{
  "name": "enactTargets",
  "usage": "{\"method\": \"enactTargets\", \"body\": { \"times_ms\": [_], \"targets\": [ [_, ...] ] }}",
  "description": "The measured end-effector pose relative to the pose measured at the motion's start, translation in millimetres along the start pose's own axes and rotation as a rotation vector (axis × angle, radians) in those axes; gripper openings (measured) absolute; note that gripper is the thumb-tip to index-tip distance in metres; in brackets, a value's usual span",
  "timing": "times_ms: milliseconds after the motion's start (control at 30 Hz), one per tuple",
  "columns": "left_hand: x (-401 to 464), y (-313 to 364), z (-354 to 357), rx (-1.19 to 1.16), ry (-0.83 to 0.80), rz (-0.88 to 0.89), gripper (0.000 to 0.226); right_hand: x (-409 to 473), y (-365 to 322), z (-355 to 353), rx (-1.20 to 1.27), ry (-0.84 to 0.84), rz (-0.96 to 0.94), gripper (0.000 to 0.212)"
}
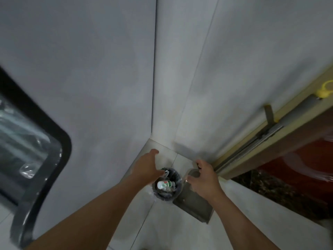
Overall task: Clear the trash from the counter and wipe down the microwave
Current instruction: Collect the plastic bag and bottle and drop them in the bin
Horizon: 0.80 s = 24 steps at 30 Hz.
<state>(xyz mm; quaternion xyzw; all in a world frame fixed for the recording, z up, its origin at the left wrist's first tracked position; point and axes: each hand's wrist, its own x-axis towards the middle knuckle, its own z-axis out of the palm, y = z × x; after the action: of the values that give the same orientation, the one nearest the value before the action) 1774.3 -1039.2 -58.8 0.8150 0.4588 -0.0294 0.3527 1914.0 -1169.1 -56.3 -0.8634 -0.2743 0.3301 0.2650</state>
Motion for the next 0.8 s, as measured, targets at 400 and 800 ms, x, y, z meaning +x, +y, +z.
{"method": "enactTargets", "body": {
  "times_ms": [400,800],
  "targets": [
    [-87,45,-75,0.014,0.083,0.046,0.072,-81,-58,-55,-0.029,0.067,-0.136,0.070],
    [-193,73,-71,-0.107,0.176,-0.064,0.073,-149,-54,-89,-0.030,-0.026,-0.261,0.075]
  ]
}}
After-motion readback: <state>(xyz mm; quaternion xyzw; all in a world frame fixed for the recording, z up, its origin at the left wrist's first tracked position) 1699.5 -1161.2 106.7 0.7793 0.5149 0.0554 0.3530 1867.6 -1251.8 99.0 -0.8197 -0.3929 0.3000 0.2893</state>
